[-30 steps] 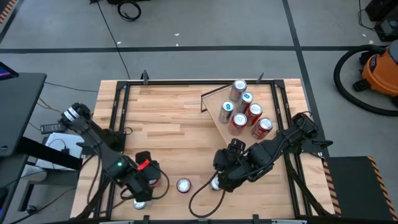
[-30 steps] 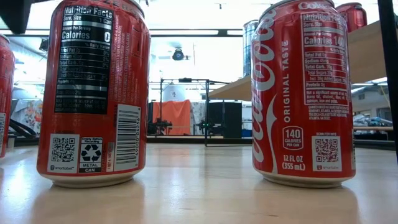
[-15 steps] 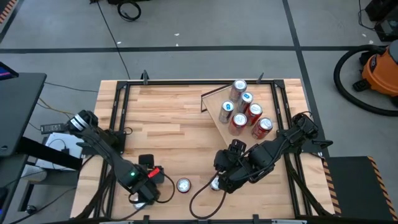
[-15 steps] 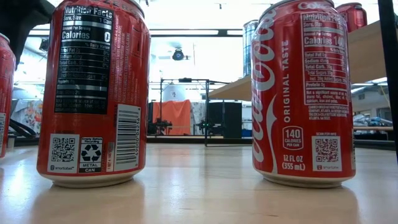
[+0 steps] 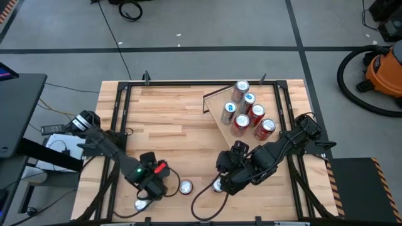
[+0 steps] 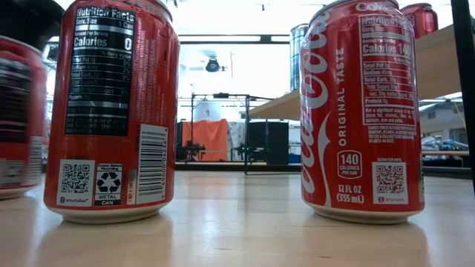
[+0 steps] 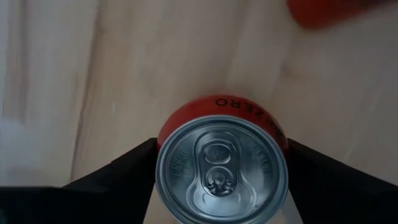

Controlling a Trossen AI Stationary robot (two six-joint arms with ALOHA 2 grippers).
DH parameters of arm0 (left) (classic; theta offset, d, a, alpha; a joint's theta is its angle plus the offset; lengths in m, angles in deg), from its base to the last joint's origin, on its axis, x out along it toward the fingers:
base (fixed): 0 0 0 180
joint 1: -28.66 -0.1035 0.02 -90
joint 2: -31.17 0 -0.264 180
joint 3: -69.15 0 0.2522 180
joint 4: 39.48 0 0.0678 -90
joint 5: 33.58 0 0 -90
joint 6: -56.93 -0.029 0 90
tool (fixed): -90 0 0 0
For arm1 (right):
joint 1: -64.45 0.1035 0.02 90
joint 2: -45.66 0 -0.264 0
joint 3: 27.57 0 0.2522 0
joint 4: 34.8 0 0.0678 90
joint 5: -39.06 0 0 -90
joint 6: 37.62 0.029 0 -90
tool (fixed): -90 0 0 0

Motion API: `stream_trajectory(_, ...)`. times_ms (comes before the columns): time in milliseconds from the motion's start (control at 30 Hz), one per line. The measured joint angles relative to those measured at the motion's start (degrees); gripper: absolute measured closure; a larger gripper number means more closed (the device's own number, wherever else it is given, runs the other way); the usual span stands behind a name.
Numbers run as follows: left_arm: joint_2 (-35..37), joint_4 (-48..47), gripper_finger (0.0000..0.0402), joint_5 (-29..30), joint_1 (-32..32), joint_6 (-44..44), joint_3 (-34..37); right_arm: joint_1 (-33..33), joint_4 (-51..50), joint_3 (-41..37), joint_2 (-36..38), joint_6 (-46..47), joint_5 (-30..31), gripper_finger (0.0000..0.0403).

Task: Place canned beverage on shelf
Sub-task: Put the top left red soda can on the shelf

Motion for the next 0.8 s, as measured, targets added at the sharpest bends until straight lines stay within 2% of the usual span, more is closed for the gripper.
stream_trajectory(500, 0.0, 5.1, 0.0083, 3.1, -10.4, 30.9, 0.0, -0.1, -0.7, 0.0, 0.0, 4.0, 0.6, 0.0035)
stream_trajectory(667, 0.0, 5.5, 0.0083, 3.7, -11.8, 31.0, 0.0, -0.1, -0.7, 0.0, 0.0, 4.8, 0.6, 0.0035)
stream_trajectory(800, 0.0, 8.3, 0.0083, 3.6, -11.8, 23.9, 0.1, -0.1, -0.7, 0.0, 0.0, 4.8, 1.1, 0.0035)
